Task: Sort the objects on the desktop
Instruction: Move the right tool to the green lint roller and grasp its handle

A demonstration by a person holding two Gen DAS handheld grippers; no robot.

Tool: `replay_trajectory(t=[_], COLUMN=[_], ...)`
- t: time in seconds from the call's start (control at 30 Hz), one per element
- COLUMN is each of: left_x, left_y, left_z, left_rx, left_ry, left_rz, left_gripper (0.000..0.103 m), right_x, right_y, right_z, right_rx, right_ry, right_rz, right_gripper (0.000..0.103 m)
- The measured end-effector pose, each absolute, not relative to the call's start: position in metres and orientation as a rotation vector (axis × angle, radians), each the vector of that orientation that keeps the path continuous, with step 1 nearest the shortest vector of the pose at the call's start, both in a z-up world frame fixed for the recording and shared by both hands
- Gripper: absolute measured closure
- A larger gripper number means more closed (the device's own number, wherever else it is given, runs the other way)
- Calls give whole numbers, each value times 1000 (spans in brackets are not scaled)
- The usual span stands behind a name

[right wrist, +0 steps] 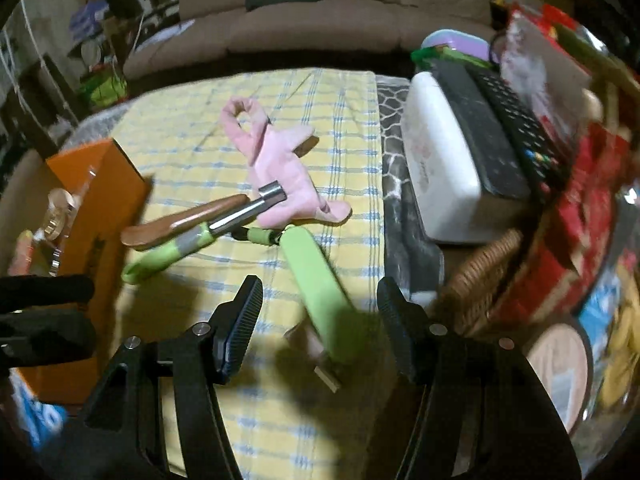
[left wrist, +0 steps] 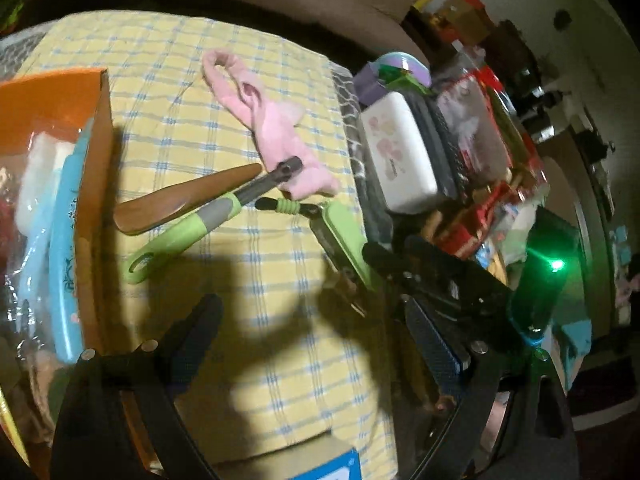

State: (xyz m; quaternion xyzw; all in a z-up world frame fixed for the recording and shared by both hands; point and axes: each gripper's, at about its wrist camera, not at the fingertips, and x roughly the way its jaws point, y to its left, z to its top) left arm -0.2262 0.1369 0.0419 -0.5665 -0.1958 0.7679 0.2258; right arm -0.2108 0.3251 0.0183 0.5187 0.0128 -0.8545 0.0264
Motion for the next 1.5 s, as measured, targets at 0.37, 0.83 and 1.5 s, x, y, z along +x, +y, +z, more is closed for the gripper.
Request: replay_trajectory(t=[0.37, 0.83, 1.5], left_x=[-223, -203, -160], left_y=[122, 96, 106], left_z=[39, 61, 77], left_rx=[-1526, -1452, -1275], left_ry=[-581, -616, -383], left_rz=[2083, 2079, 2129], left_gripper=[9, 9, 9], right_x=[-163, -189, -202], right_y=[304, 298, 318], right_z=[25, 11, 81], right_rx=[1457, 1523, 1475], right_ry=[156, 314, -328], right_rz=[-2601, -2706, -2539], right_gripper=[50, 55, 78])
